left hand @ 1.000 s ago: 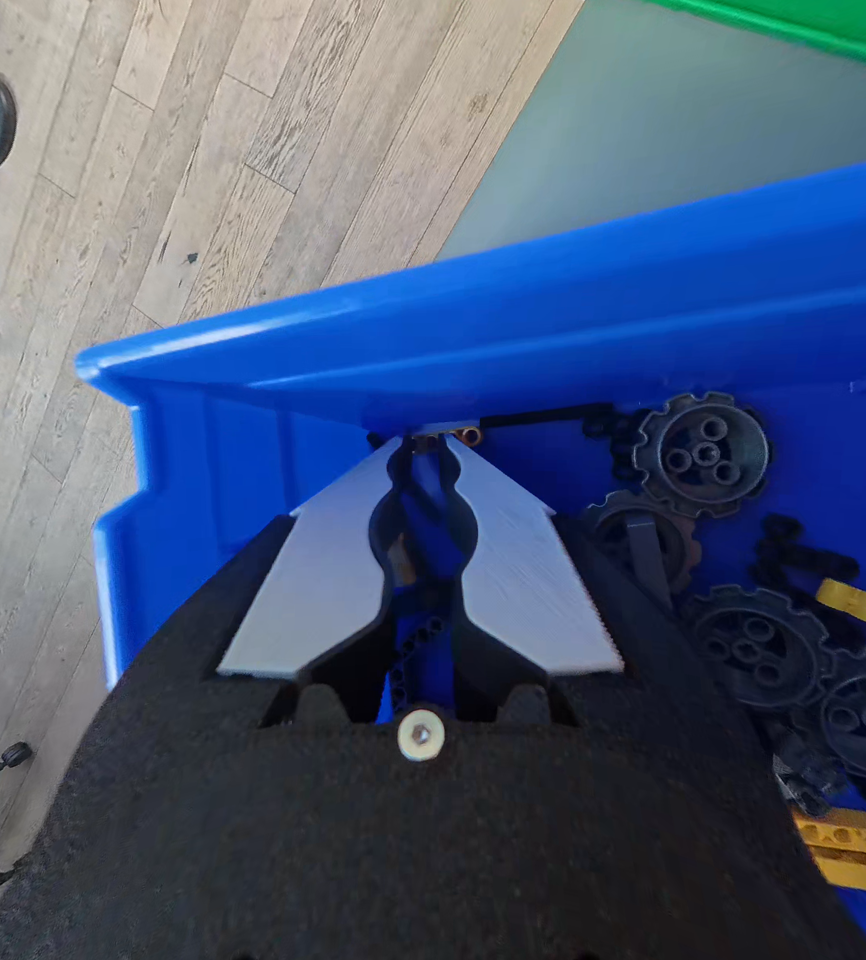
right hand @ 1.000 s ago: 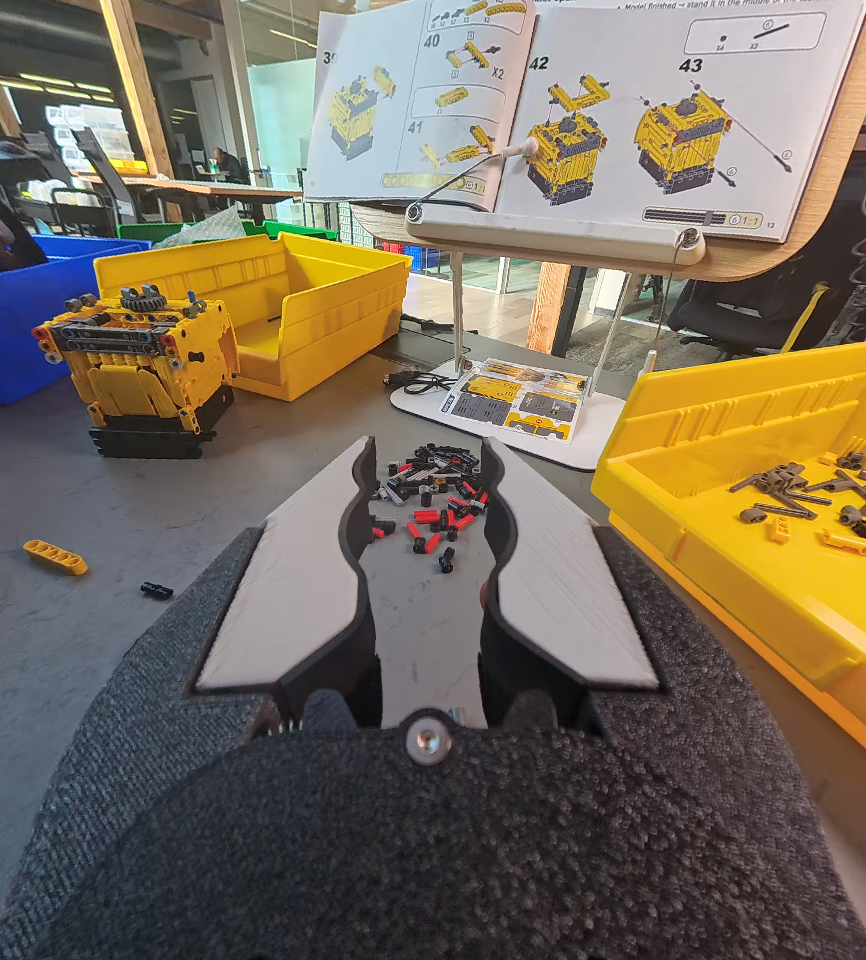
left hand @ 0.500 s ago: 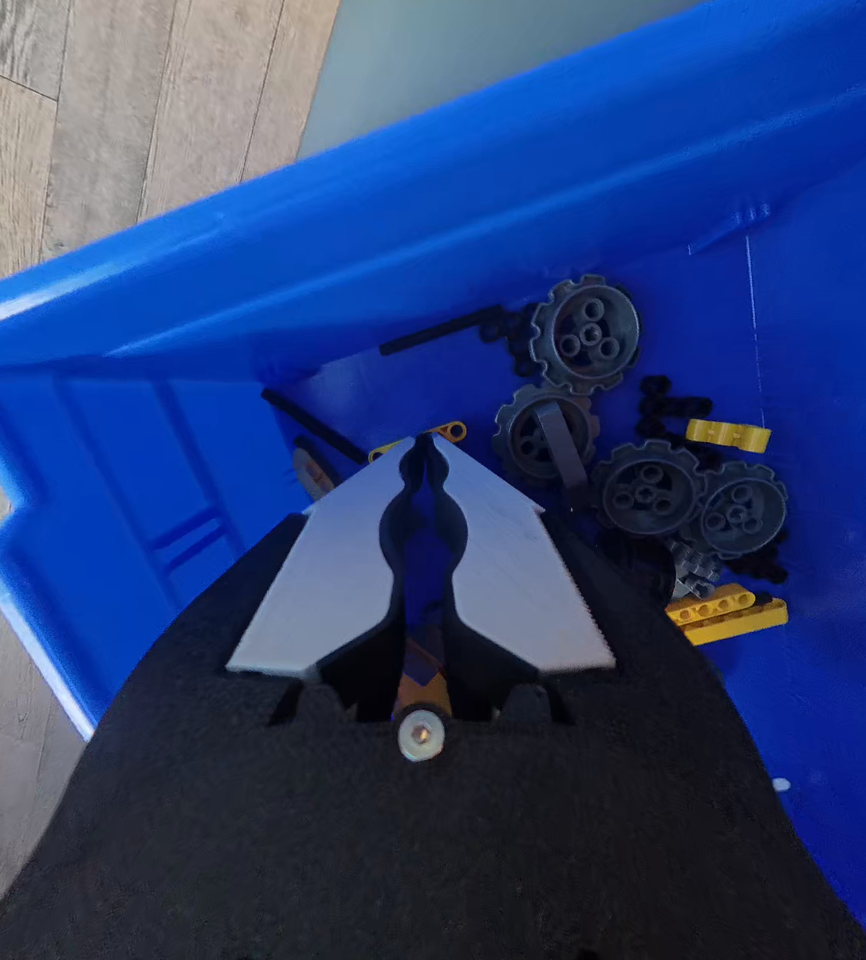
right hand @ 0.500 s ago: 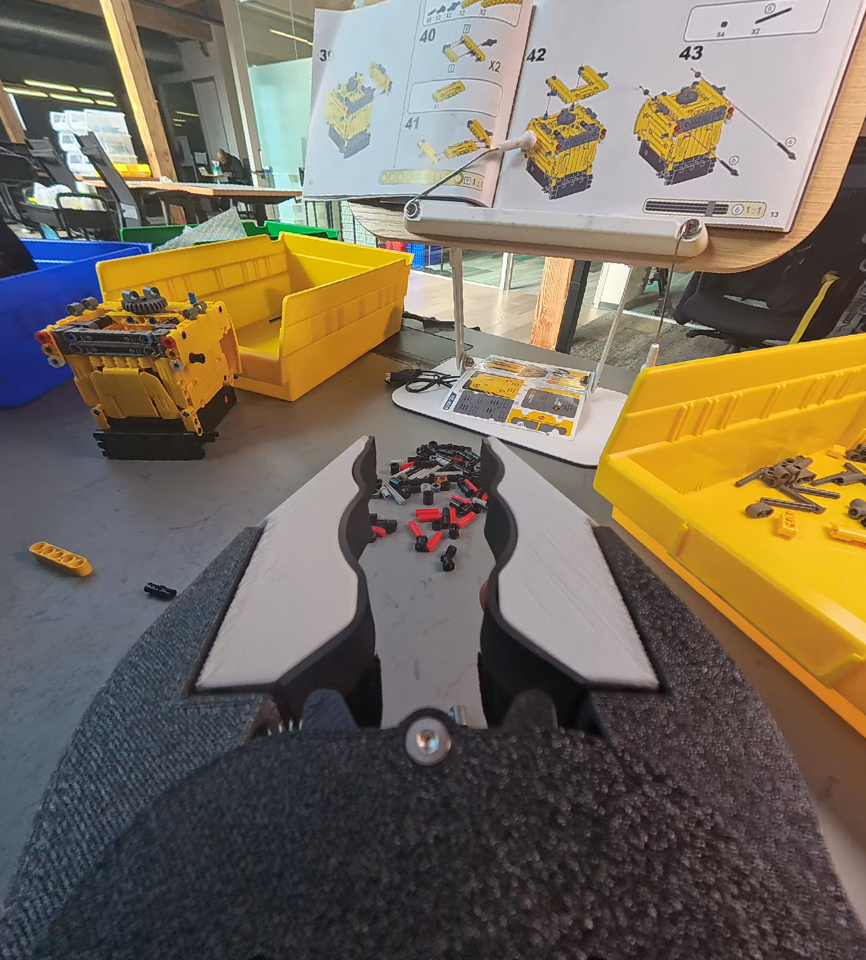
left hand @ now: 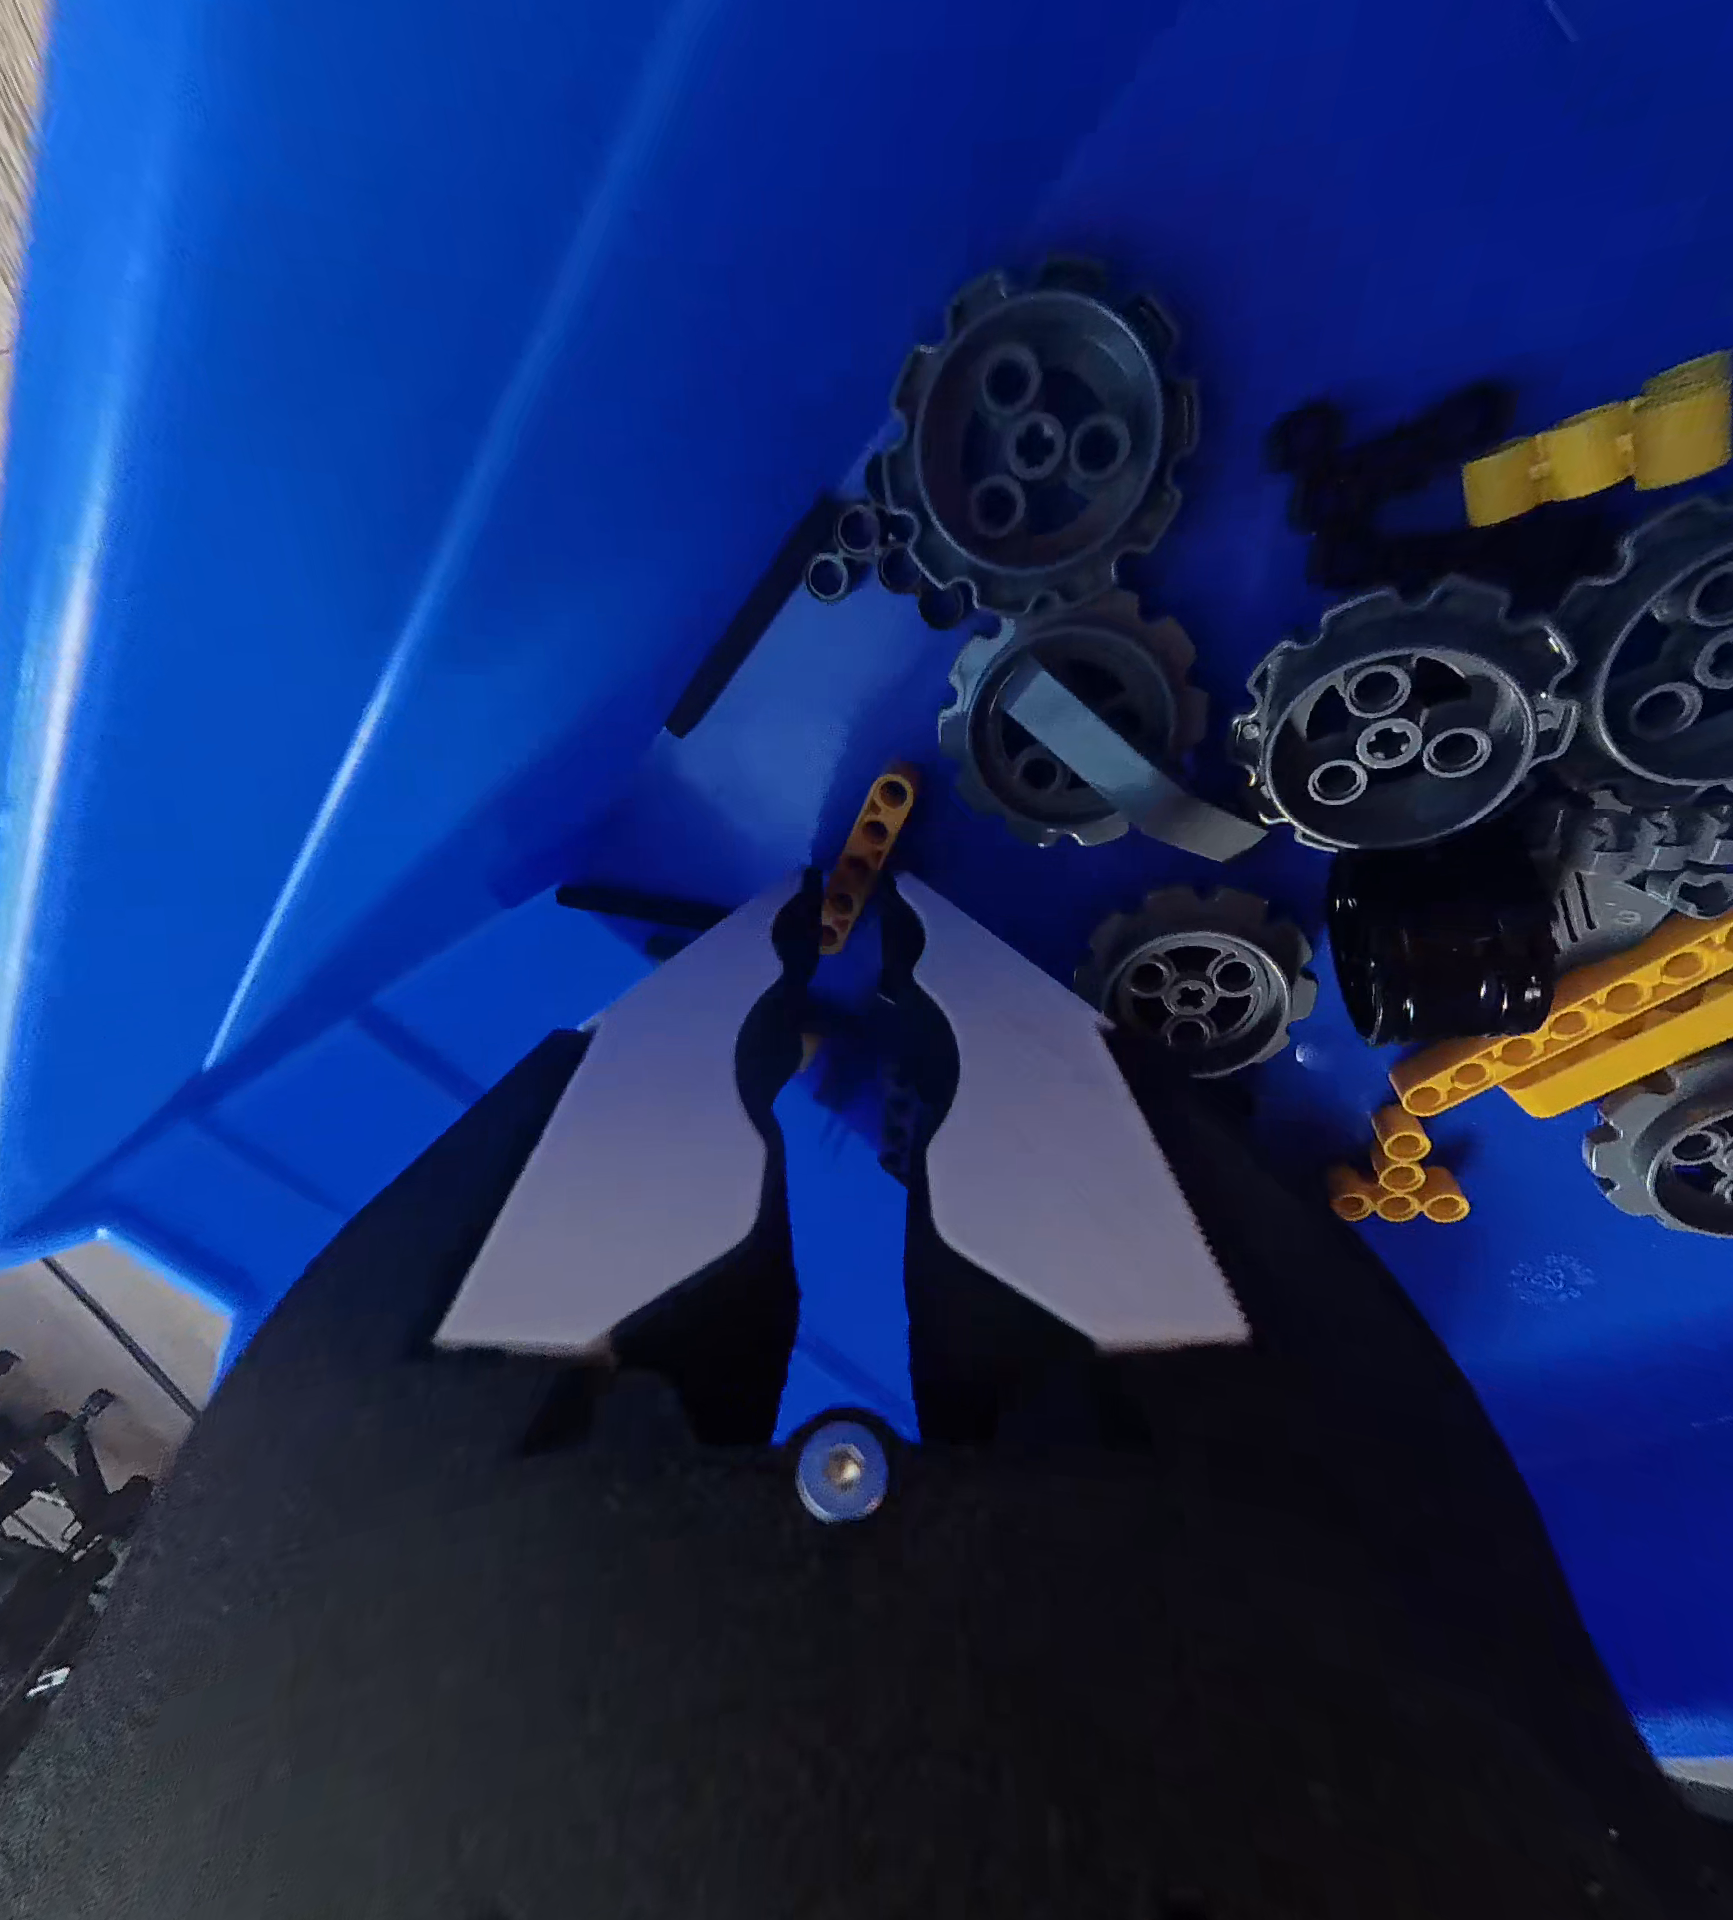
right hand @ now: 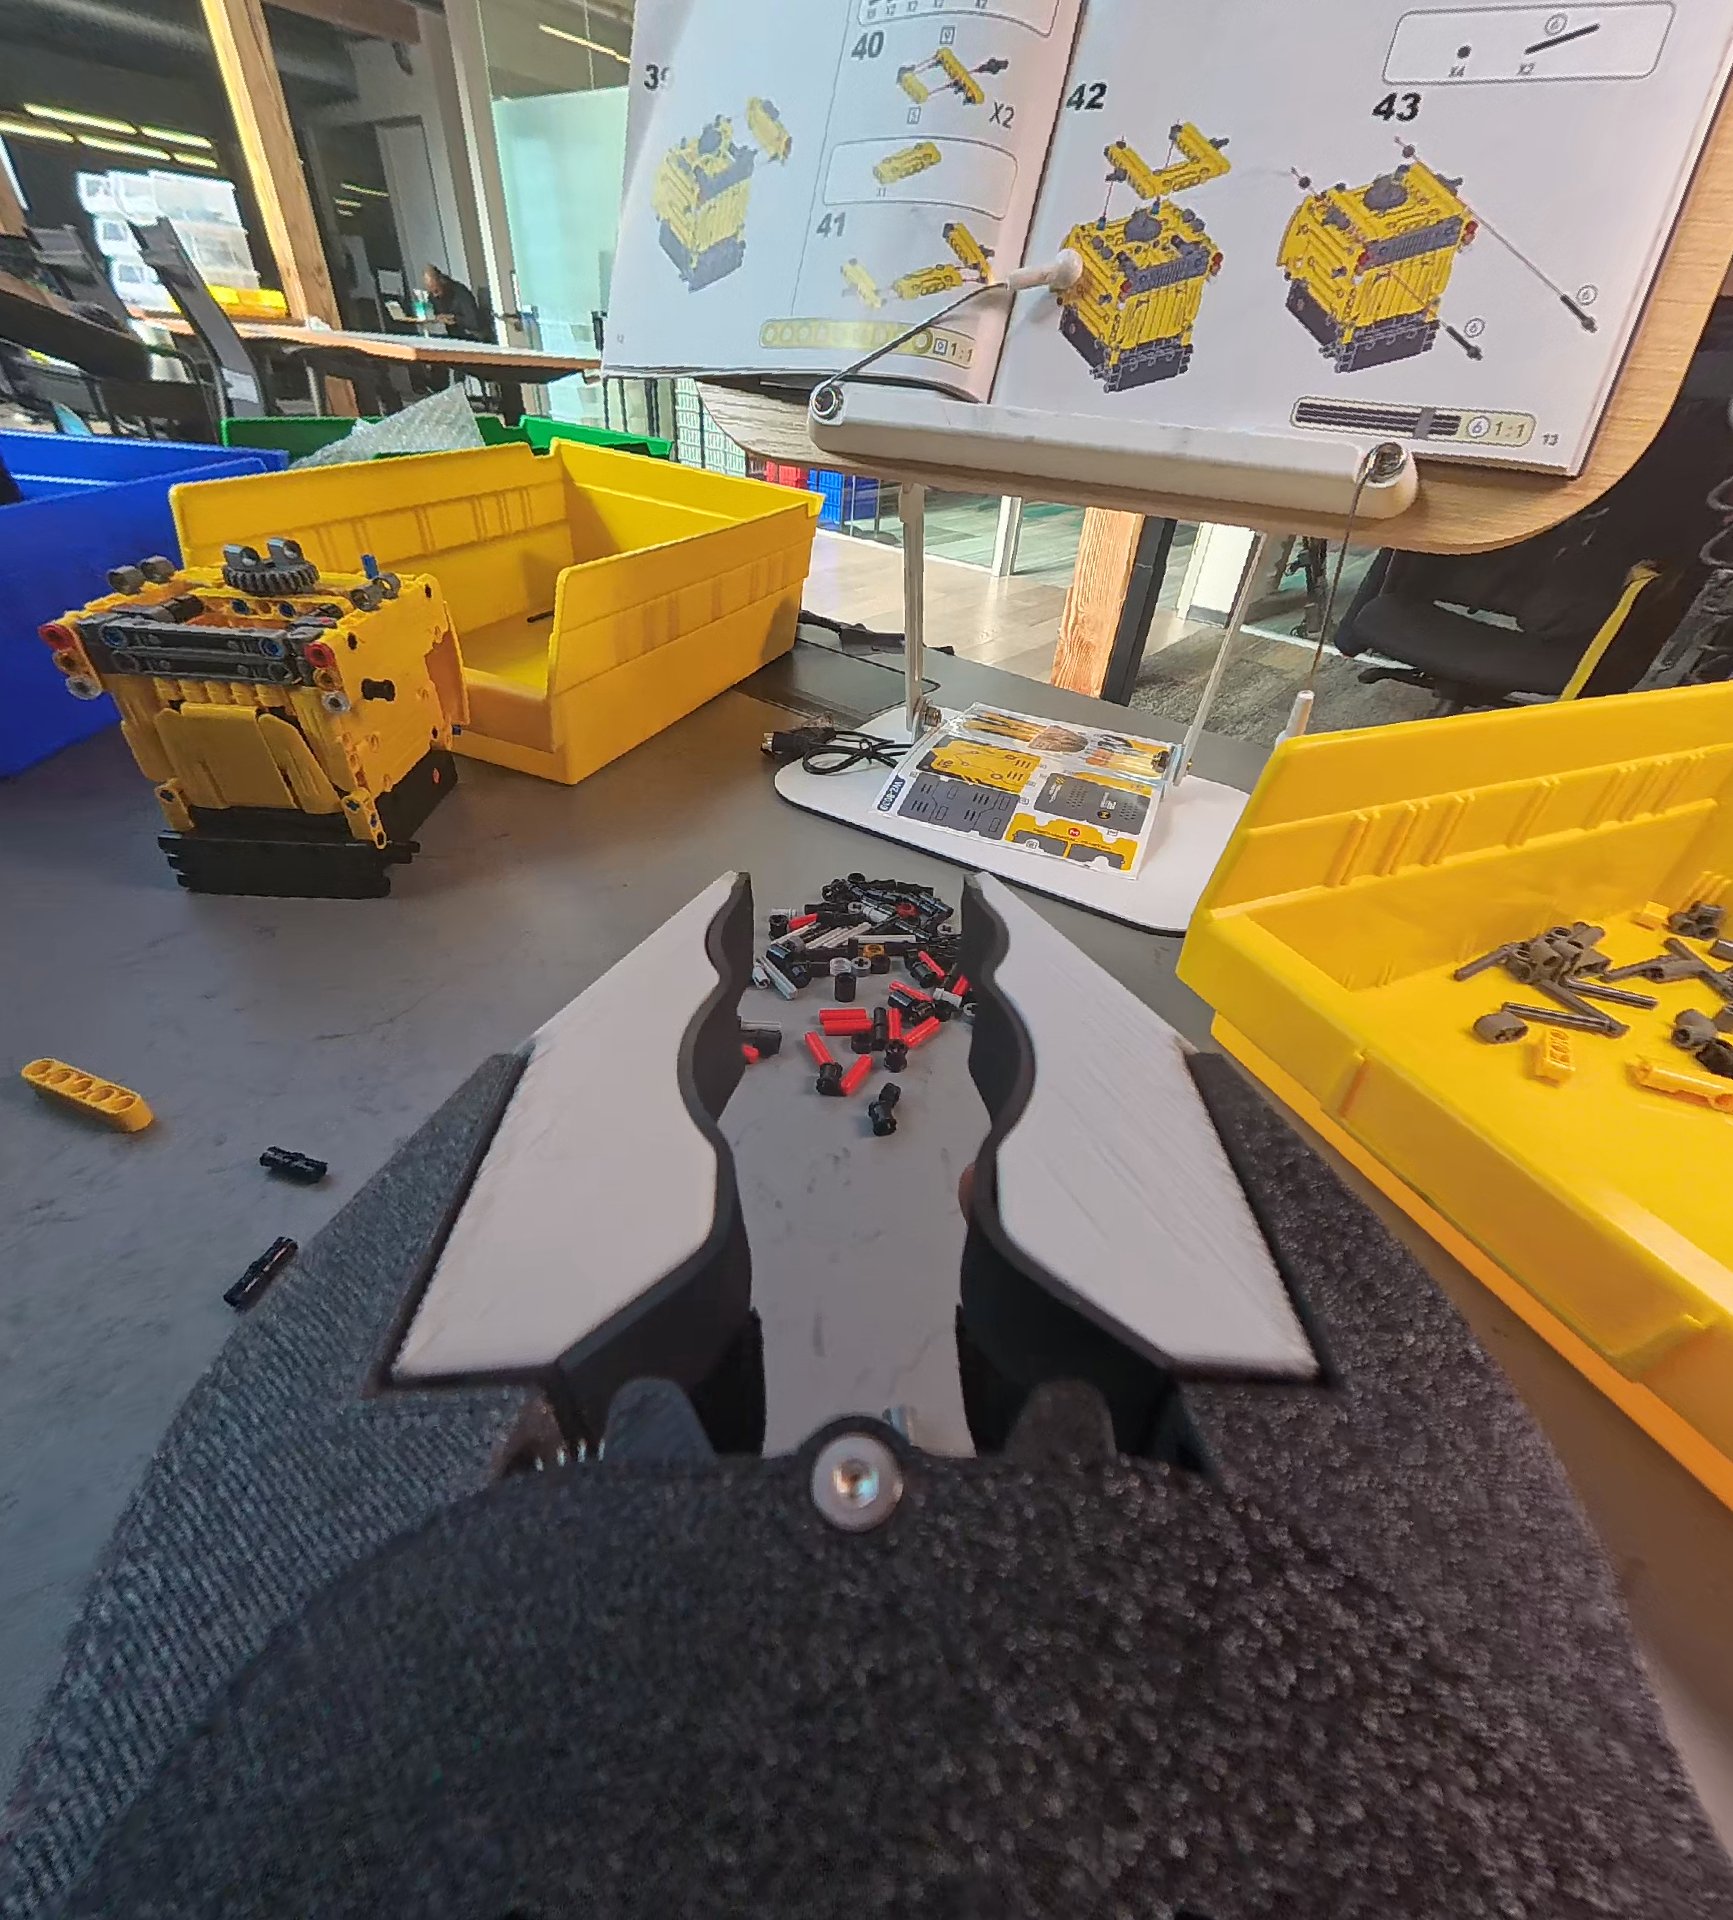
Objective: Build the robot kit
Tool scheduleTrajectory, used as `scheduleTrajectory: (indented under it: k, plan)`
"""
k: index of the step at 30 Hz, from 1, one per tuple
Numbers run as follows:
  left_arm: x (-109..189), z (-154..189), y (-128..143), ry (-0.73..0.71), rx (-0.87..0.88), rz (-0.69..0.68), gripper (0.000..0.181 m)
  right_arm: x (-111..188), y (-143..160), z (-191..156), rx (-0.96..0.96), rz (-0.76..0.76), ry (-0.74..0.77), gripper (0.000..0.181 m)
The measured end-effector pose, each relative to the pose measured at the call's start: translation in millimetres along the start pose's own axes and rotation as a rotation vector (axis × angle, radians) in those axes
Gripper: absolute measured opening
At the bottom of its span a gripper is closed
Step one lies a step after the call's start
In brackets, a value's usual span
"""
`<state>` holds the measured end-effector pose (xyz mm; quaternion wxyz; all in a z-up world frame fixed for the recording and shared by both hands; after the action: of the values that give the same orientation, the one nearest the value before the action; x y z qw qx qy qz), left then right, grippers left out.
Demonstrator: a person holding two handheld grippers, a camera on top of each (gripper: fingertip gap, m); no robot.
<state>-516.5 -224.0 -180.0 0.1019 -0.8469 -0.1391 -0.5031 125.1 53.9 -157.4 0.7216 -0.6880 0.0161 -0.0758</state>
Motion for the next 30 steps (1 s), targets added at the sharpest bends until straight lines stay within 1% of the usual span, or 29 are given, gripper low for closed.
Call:
scheduleTrajectory:
  k: [3,5,7,8,10,12,13,14,16,17,19,20,22,25,27,30]
  plan:
    - [1.9,1.6,0.1,0.024,-0.021,-0.040,0.008,0.4,-0.2,0.2,0.002,0.000,0.000,0.039]
    - [8.5,0.4,3.1,0.025,-0.031,-0.052,0.007,0.6,-0.3,0.3,0.002,0.001,0.001,0.039]
    - [27.6,-3.8,4.2,-0.013,-0.048,0.002,0.007,1.2,-0.8,0.5,0.003,0.004,0.004,0.039]
    - [43.0,-6.0,3.6,-0.030,-0.046,0.055,0.007,1.3,-1.0,0.8,0.002,0.006,0.007,0.039]
    - [85.0,-6.1,2.2,-0.048,-0.045,0.188,0.008,1.1,-0.8,1.3,-0.003,0.005,0.008,0.040]
    - [139.3,6.6,2.4,-0.058,-0.092,0.340,0.007,0.7,-0.7,1.1,0.002,0.004,0.012,0.040]
    - [167.3,19.9,3.9,-0.055,-0.136,0.412,0.007,0.5,-0.7,0.9,0.006,0.003,0.013,0.040]
    - [193.8,37.9,6.2,-0.045,-0.190,0.479,0.007,0.2,-0.6,0.6,0.009,0.001,0.014,0.040]
    - [237.8,86.8,13.2,0.015,-0.312,0.595,0.007,-0.1,-0.6,-0.1,0.017,-0.002,0.015,0.040]
    - [253.9,116.6,18.2,0.059,-0.382,0.640,0.007,-0.2,-0.8,-0.5,0.020,-0.002,0.015,0.040]
    - [273.3,180.8,30.4,0.138,-0.535,0.699,0.007,0.0,-1.6,-1.6,0.027,0.000,0.017,0.040]
    - [277.3,213.4,37.0,0.180,-0.606,0.717,0.007,0.3,-2.0,-2.1,0.032,0.000,0.019,0.040]
    - [275.7,274.2,48.0,0.250,-0.732,0.737,0.008,0.7,-2.2,-2.5,0.044,-0.002,0.025,0.040]
    - [260.1,344.9,56.2,0.350,-0.859,0.741,0.008,1.7,-3.4,-2.6,0.057,0.000,0.031,0.040]
    - [248.6,374.8,59.6,0.408,-0.913,0.714,0.008,2.2,-3.6,-2.6,0.066,-0.001,0.034,0.040]
    - [236.2,402.0,66.9,0.456,-0.990,0.667,0.008,2.2,-3.6,-2.7,0.070,-0.003,0.035,0.039]
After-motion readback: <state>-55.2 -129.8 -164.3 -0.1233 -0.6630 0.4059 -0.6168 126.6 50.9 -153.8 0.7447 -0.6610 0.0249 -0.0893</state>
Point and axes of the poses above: each gripper's, where its closed fingertips meet, x back along the fingers, y out of its underside, z = x × y across the jaws, the point moved 9 cm from there along x, back along the fingers, and after that the axes turned 15 degrees about -y, right-handed, at the moved point
